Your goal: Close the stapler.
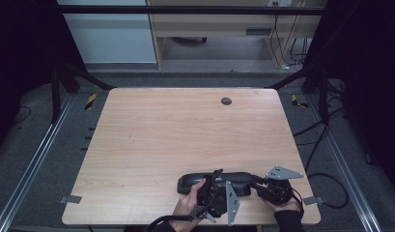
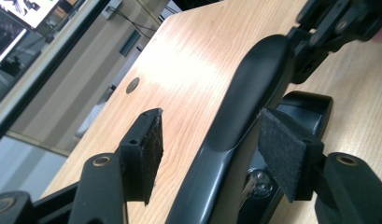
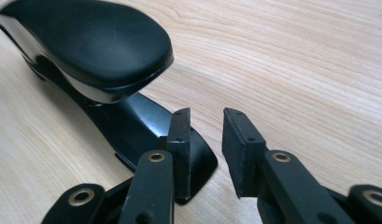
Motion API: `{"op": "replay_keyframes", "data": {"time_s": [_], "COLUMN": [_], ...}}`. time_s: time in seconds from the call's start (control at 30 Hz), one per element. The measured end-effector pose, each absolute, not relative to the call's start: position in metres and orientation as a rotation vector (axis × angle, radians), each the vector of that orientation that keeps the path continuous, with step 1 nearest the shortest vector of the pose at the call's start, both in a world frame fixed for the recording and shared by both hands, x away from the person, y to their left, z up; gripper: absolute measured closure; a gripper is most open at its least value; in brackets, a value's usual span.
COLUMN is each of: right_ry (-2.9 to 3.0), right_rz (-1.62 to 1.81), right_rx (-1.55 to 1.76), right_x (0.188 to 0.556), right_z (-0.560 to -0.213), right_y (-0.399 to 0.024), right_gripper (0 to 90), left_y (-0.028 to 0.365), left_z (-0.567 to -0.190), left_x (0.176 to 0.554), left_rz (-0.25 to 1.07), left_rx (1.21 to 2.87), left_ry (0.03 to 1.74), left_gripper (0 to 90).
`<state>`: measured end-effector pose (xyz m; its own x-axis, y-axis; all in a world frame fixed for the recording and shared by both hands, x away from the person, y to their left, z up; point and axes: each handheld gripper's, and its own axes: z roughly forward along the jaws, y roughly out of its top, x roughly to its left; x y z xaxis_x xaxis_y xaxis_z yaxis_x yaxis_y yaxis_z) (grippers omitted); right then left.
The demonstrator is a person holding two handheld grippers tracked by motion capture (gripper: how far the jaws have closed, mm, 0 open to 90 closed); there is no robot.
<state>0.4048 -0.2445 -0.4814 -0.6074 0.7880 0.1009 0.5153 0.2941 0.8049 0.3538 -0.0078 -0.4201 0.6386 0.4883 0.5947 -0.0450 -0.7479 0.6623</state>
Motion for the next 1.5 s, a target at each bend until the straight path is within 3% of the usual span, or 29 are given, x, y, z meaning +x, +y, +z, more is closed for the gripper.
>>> {"op": "replay_keyframes", "data": {"time_s": [0.13, 0.4, 1.5], "right_ry": [2.233, 2.190, 2.175], "right_rz": [1.191, 1.148, 1.174], "right_rx": [1.188, 1.192, 1.198], "right_x": [0.405, 0.404, 0.402], "right_z": [-0.480, -0.475, -0.462], "right_y": [-0.244, -0.245, -0.254], "right_gripper": [67.6, 68.6, 89.9], "left_y": [0.007, 0.041, 0.198], "left_z": [-0.416, -0.410, -0.440], "left_x": [0.361, 0.374, 0.389], "left_rz": [1.003, 0.937, 0.879], "left_rx": [2.204, 2.183, 2.016], "left_ry": [0.402, 0.526, 0.986], "left_gripper": [39.4, 38.8, 36.7]}}
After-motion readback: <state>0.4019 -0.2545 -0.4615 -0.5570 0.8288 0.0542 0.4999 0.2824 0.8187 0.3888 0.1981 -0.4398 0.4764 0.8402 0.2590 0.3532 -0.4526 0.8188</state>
